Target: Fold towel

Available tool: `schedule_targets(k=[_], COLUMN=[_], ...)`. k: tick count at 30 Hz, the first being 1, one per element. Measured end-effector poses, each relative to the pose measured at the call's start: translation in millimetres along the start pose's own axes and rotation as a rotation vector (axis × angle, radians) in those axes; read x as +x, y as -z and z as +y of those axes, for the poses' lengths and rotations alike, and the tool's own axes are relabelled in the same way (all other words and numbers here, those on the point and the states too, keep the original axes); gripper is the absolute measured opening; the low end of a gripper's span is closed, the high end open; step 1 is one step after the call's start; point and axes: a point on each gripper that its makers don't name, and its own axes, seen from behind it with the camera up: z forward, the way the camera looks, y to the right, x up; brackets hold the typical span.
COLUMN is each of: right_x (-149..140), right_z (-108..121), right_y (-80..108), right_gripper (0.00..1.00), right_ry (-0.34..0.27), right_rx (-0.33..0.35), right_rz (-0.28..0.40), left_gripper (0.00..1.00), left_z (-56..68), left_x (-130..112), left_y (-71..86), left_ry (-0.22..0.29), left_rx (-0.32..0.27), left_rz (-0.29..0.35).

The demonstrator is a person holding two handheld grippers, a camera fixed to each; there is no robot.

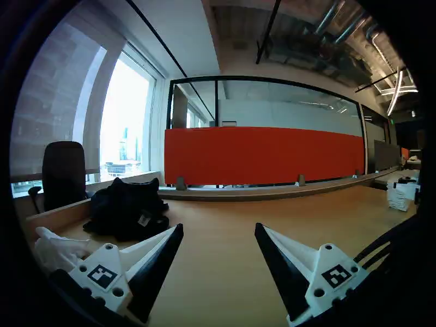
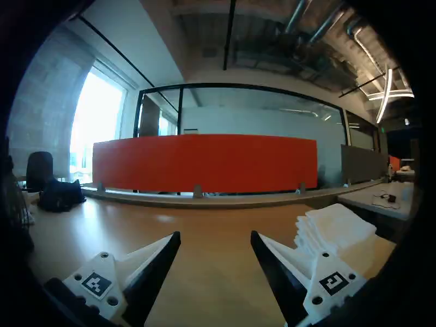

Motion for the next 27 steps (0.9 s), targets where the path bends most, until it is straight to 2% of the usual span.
schedule_targets(k=[27], right_x=[-1.3], right_z=[1.3], right_y=[-3.4], right_gripper=[1.00], right_ry=[0.000], right_rx=[0.000], right_rz=[0.000], left_gripper=[0.98], left_z=[0.5], left_x=[1.7], left_y=[1.7], left_ry=[0.002], left_rx=[0.000], left_rz=[-0.002])
